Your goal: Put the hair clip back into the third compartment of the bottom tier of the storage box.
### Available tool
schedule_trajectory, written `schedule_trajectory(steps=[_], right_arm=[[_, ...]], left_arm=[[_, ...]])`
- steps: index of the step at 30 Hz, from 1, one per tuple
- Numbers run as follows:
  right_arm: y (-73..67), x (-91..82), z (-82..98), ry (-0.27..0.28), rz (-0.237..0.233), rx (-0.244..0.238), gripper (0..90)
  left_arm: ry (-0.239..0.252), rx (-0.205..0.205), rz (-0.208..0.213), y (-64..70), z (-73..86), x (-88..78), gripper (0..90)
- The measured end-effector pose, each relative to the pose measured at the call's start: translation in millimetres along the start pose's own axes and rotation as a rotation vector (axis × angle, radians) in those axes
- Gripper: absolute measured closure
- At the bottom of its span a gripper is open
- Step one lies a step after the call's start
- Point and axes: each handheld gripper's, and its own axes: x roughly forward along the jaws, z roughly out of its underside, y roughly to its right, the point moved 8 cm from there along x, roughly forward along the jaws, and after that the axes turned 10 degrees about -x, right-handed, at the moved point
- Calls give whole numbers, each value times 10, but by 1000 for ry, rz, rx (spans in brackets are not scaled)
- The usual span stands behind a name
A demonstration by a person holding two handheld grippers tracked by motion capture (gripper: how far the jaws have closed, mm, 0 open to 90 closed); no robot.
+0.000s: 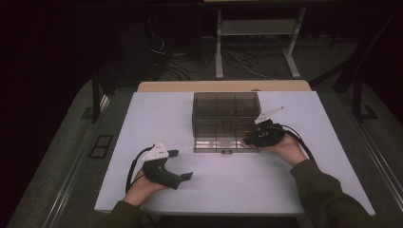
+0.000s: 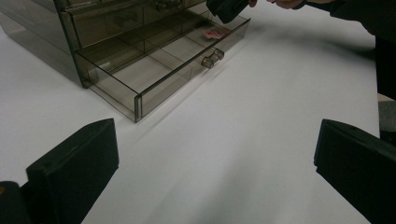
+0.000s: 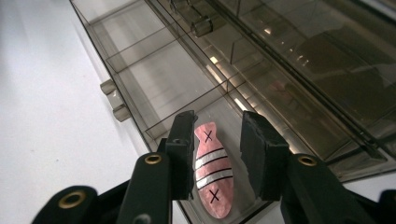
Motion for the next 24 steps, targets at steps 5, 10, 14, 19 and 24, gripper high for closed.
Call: schedule_trajectory(steps=[5, 10, 14, 19, 24], right_arm=[[-20, -20, -9, 12, -10, 10, 552], [-50, -88, -9, 34, 1, 8, 465], [-55, -152, -6, 54, 20, 12, 385], [-80, -192, 16, 58, 28, 14, 351], [-144, -225, -5, 78, 23, 1, 319]], left_arm=[[4, -5, -1, -3, -5, 3, 0], [4, -7, -2, 2, -21, 17, 0], [4, -9, -5, 1, -24, 28, 0], [4, -9, -6, -2, -22, 27, 0], [1, -11, -6, -12, -11, 24, 0]])
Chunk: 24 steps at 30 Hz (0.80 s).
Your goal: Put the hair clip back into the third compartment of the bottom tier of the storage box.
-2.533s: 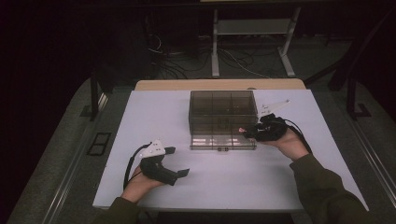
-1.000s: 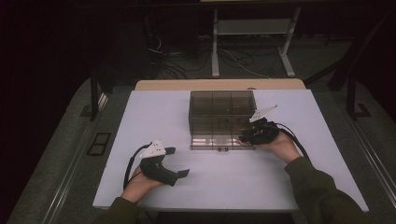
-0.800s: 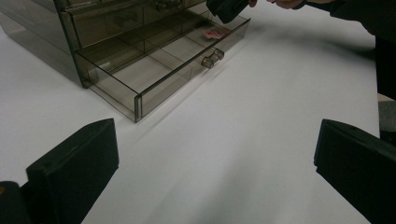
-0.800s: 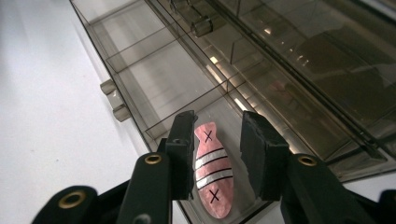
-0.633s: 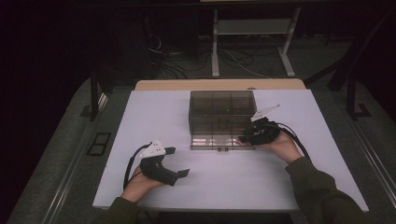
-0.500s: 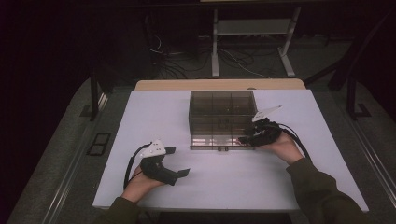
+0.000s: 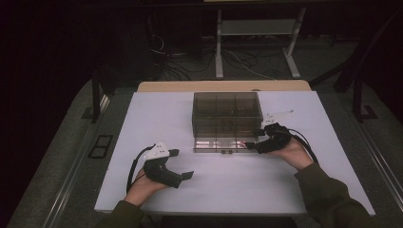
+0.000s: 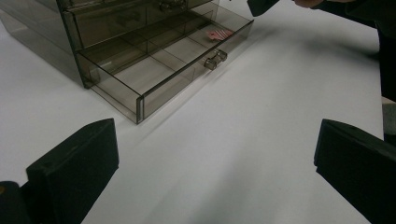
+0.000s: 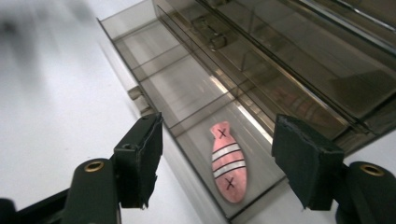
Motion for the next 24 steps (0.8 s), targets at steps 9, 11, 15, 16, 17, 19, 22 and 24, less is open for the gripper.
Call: schedule_trajectory(steps=[9, 11, 15, 16, 17, 19, 22, 24], right_arm=[[-35, -85, -5, 43, 42, 28, 255], [-30, -108, -1, 53, 54, 34, 235], [-21, -159, 9, 72, 82, 51, 198], [-19, -174, 15, 77, 92, 53, 198], [-20, -189, 25, 79, 96, 54, 197], [-31, -213, 49, 86, 101, 58, 190], [-47, -237, 96, 84, 121, 67, 189], [-67, -253, 127, 87, 124, 64, 189]], left_arm=[[-1, 0, -1, -4, 11, -16, 0], [0, -1, 1, 3, 13, -15, 0], [0, -1, 2, 3, 14, -16, 0], [0, -2, 2, 2, 14, -16, 0], [0, -1, 3, 1, 14, -17, 0], [-1, 0, 4, -3, 16, -19, 0], [-2, 0, 3, -5, 17, -20, 0], [-2, 0, 3, -1, 16, -24, 0]])
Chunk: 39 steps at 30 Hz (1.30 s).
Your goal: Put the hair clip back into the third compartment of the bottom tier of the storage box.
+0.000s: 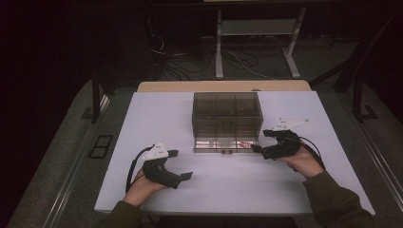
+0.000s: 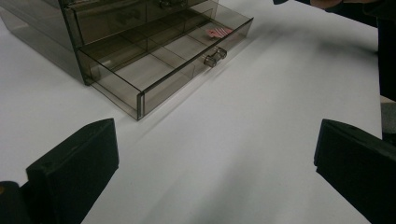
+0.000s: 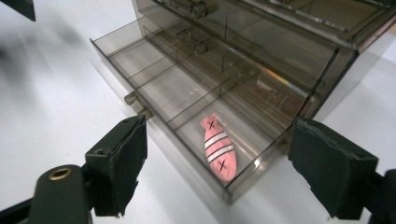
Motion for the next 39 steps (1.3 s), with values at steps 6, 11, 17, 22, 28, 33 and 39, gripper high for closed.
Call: schedule_trajectory(steps=[6, 11, 17, 22, 28, 33, 39], right_arm=[[-46, -88, 71, 11, 13, 6, 176], [-62, -167, 130, 25, 25, 18, 175], [-87, -235, 215, 36, 39, 21, 175], [-112, -301, 272, 45, 53, 30, 175], [-134, -371, 367, 54, 70, 37, 176], [-162, -415, 454, 61, 77, 43, 175], [-206, -457, 570, 55, 64, 59, 105]], left_arm=[[-2, 3, 2, 8, 2, 7, 0], [-3, 3, 3, 6, 2, 10, 0], [-3, 5, 1, 5, 4, 9, 0], [-2, 4, -1, 1, 4, 8, 0], [-5, 7, -1, -1, 6, 8, 0], [-4, 8, -1, 0, 4, 4, 0], [-4, 7, -4, -6, 2, 2, 0]])
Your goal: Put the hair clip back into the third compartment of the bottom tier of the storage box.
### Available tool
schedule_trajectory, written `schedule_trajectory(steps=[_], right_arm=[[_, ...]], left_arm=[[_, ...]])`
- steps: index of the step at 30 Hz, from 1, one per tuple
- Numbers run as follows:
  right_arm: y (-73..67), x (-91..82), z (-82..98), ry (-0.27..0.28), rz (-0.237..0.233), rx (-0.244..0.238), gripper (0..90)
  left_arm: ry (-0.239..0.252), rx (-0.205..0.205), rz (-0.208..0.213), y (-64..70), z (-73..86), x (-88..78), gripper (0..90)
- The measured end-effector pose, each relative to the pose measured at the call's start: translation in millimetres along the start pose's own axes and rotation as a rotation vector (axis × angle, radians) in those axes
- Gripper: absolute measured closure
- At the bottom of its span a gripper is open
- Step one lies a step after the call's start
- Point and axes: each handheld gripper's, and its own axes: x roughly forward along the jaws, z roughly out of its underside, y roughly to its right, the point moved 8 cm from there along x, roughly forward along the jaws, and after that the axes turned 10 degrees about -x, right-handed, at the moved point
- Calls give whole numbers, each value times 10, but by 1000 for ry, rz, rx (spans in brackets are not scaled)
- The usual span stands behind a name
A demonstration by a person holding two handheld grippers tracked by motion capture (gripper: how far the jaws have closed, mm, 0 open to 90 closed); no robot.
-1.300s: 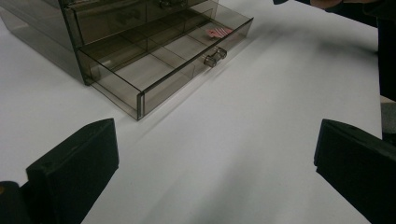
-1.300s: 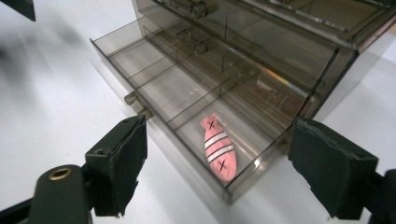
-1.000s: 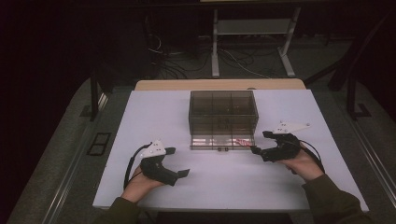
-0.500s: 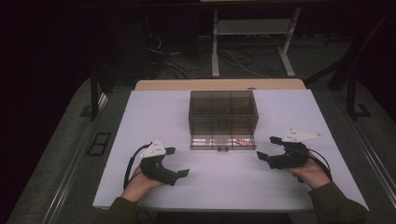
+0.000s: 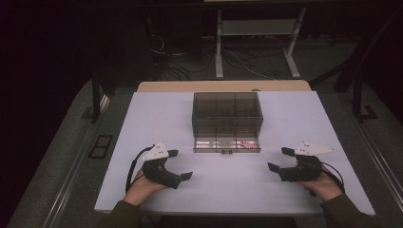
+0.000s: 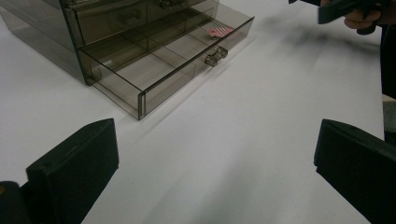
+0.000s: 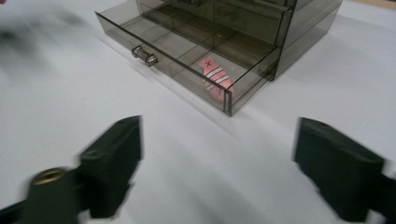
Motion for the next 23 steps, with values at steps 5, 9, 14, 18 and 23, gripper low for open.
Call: schedule_trajectory(steps=[5, 9, 14, 18, 23], right_arm=[[-9, -41, 60, -5, 3, 4, 105], [-8, -71, 100, -10, 10, 10, 105], [-21, -72, 138, -16, 11, 15, 105], [-28, -66, 133, -15, 11, 11, 105], [-29, -74, 127, -11, 10, 9, 105]], left_arm=[[-1, 0, 0, 2, 4, 3, 0], [-7, 4, 1, 0, 10, 6, 0], [-6, 3, -2, -3, 12, 5, 0], [-6, 5, -3, -2, 11, 2, 0], [-9, 6, -5, -5, 13, 7, 0]])
